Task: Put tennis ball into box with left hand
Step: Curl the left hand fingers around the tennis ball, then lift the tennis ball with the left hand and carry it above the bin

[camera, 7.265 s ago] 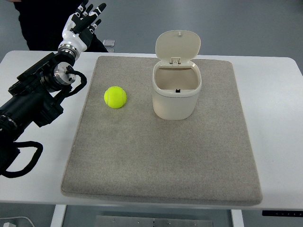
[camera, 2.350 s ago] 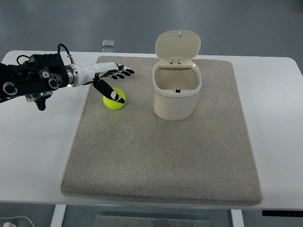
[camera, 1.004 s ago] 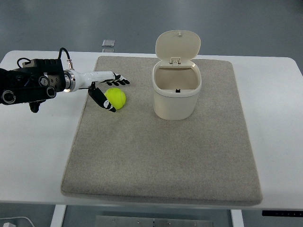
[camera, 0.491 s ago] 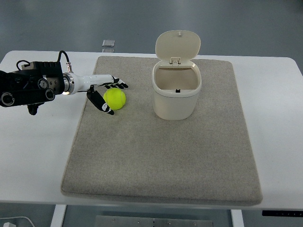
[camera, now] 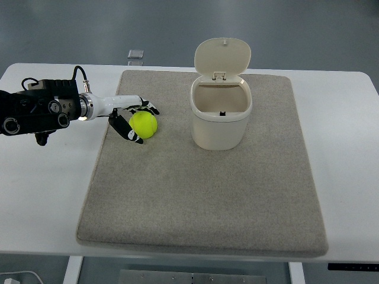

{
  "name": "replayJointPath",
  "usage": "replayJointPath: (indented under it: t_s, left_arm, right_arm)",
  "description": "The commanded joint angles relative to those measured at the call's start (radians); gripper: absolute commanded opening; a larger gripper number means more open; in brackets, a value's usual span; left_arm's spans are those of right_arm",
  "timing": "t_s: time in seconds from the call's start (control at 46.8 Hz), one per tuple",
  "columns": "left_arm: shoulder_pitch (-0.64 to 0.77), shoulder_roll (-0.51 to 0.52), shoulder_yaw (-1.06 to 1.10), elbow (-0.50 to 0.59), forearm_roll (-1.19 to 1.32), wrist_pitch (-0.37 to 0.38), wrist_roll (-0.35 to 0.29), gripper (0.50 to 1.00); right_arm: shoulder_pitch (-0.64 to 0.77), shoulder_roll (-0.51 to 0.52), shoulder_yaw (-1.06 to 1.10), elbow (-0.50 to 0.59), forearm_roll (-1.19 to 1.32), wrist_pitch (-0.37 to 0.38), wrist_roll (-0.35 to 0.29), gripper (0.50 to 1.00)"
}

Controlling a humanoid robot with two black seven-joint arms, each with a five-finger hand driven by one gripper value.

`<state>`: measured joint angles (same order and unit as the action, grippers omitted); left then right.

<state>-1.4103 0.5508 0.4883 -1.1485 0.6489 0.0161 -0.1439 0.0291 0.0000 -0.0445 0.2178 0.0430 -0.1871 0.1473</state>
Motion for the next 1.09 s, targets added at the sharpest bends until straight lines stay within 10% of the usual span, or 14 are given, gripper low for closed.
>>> replayJointPath:
  t_s: [0.0,0.15,0.363,1.068]
  left_arm:
    - [-0.006,0.0,-0.001,-0.007,0.0,-0.001,0.0,0.81]
    - [-0.004,-0.005,-0.001,-0.014,0.001,-0.001,0.001,0.632]
    - [-0.001,-0.006,0.001,-0.014,0.003,-0.002,0.003,0.5]
    - [0.063,0.018,-0.5,0.171,-0.386,-0.008,-0.022,0.5]
  right_arm:
    - [0.0,0.0,0.0,0.0,0.0,0.0,0.0,0.938]
    - [0.0,0.0,0.0,0.0,0.0,0.0,0.0,0.938]
    - [0.0,0.0,0.0,0.0,0.0,0.0,0.0,0.938]
    - [0.0,0.0,0.0,0.0,0.0,0.0,0.0,0.938]
